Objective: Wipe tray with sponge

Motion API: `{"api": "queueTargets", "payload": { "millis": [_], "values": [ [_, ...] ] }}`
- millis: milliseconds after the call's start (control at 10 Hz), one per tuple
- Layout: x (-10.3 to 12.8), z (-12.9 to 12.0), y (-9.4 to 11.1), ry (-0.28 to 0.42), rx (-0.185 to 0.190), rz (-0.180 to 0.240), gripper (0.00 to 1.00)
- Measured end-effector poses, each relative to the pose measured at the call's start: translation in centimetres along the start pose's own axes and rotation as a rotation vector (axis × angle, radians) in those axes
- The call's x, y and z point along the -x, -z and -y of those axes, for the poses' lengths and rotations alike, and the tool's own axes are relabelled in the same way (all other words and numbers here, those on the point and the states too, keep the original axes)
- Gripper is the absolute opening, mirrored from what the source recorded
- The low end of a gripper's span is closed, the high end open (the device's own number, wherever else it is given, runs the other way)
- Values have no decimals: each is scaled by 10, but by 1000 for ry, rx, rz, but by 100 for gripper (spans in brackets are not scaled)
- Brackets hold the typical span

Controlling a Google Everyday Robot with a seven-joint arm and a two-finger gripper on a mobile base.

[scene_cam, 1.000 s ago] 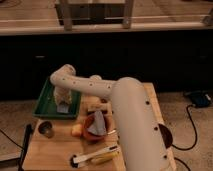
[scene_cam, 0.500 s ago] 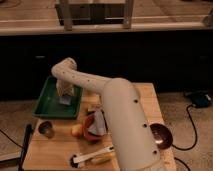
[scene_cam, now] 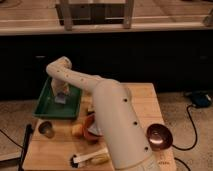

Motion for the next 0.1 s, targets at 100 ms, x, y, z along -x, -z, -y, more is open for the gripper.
{"api": "queueTargets", "payload": {
  "millis": [100],
  "values": [
    [13, 13, -2, 30, -11, 17, 0]
  ]
}}
